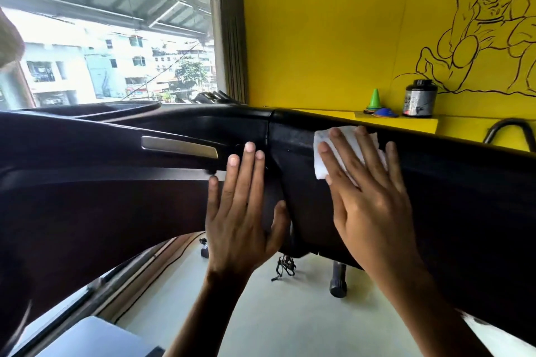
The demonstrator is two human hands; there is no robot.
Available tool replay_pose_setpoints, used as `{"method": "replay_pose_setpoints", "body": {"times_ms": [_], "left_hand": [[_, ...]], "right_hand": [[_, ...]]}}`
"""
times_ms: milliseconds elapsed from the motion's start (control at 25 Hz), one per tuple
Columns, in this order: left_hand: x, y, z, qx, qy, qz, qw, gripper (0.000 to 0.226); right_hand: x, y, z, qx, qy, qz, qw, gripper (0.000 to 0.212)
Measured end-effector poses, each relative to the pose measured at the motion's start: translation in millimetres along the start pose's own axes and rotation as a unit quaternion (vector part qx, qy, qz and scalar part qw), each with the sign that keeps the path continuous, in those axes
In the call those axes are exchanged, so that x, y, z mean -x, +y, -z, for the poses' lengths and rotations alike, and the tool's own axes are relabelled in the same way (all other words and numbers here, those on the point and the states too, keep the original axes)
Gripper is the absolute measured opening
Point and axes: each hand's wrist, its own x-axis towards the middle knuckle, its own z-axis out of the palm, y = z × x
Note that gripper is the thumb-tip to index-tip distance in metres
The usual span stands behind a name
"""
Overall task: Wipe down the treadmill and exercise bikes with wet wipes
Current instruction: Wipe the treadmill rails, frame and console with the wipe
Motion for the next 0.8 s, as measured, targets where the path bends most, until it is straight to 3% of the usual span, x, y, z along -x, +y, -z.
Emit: {"method": "replay_pose_setpoints", "body": {"times_ms": [200, 320, 440, 560, 800], "left_hand": [[4, -2, 0, 0.002, -0.003, -0.006, 1.000, 0.066], [4, -4, 1, 0.009, -0.002, -0.011, 1.000, 0.064], [10, -2, 1, 0.041, -0.010, -0.002, 0.999, 0.065], [21, 6, -5, 0.101, -0.042, 0.021, 0.994, 0.069], [51, 20, -21, 0.194, -0.112, 0.042, 0.974, 0.068]], "right_hand": [[-29, -36, -25, -0.013, -0.018, 0.057, 0.998, 0.051], [2, -21, -26, 0.004, -0.044, 0.100, 0.994, 0.050], [36, -7, -14, 0.015, -0.070, 0.072, 0.995, 0.052], [15, -18, -17, 0.014, -0.047, 0.041, 0.998, 0.048], [87, -2, -17, 0.007, -0.095, 0.076, 0.993, 0.049]]}}
